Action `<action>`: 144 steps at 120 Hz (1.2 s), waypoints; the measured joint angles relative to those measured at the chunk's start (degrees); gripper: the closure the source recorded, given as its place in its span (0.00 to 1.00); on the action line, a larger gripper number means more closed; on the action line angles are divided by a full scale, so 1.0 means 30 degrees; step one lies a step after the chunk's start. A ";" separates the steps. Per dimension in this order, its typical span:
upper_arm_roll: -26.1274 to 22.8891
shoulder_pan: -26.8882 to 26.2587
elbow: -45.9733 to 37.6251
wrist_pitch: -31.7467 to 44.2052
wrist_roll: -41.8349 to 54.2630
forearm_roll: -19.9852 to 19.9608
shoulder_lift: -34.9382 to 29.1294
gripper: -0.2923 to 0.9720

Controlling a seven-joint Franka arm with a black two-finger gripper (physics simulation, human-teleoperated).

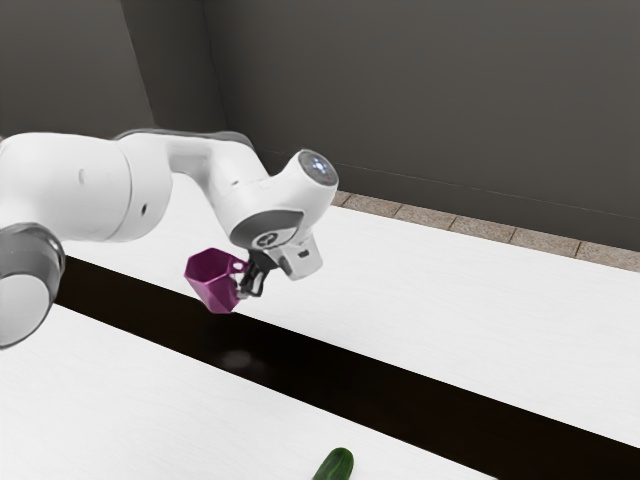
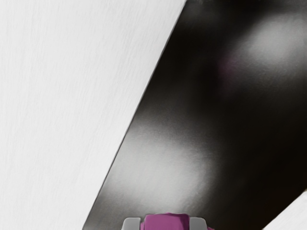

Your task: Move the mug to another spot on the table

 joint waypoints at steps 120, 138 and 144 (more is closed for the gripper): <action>-0.0778 -0.0109 0.1898 -0.0721 0.0432 -0.1341 0.3295 0.84; -0.0773 -0.0080 0.1905 -0.0789 0.0622 -0.1673 0.3304 0.66; -0.0771 -0.0072 0.1897 -0.0832 0.0698 -0.1808 0.3304 0.57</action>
